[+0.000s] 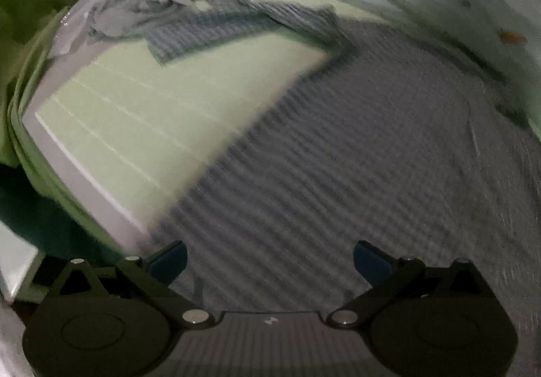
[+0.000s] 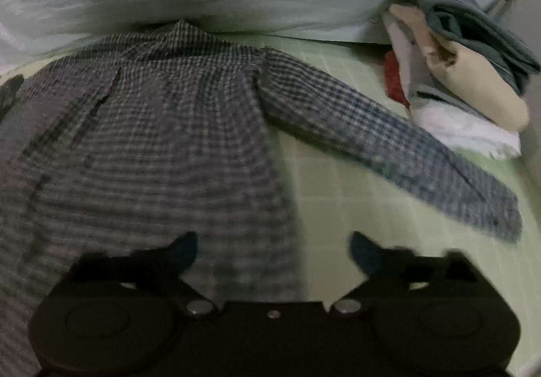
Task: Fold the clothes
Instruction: 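Grasp the other sleeve with the left gripper and lift it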
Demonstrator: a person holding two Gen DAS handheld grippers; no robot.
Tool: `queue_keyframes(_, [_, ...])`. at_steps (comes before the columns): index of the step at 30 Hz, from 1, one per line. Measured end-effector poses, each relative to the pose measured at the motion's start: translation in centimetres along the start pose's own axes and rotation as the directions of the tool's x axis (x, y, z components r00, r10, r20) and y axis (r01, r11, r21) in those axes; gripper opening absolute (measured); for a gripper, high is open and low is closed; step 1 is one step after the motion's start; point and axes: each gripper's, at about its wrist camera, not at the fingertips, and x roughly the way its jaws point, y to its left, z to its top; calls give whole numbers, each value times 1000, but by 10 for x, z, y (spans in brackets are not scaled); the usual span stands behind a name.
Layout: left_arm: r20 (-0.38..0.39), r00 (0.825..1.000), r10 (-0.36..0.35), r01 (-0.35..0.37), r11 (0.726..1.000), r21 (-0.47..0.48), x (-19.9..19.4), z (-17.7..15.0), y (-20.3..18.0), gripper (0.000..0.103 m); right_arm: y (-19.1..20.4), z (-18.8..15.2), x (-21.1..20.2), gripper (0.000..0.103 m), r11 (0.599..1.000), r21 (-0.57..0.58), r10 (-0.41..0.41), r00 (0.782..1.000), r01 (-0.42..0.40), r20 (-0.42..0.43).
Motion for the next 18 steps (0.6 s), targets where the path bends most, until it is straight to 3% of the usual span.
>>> queue_keyframes(9, [58, 998, -11, 9, 999, 31, 40, 99, 78, 103, 127, -12, 9, 103, 999, 23, 31, 997, -29, -70])
queue_keyframes(14, [91, 995, -49, 45, 998, 42, 52, 142, 98, 103, 145, -12, 11, 103, 991, 136, 2, 996, 10, -90])
queue_keyframes(18, [99, 995, -28, 26, 999, 22, 79, 176, 110, 103, 144, -10, 14, 103, 988, 153, -18, 997, 29, -75])
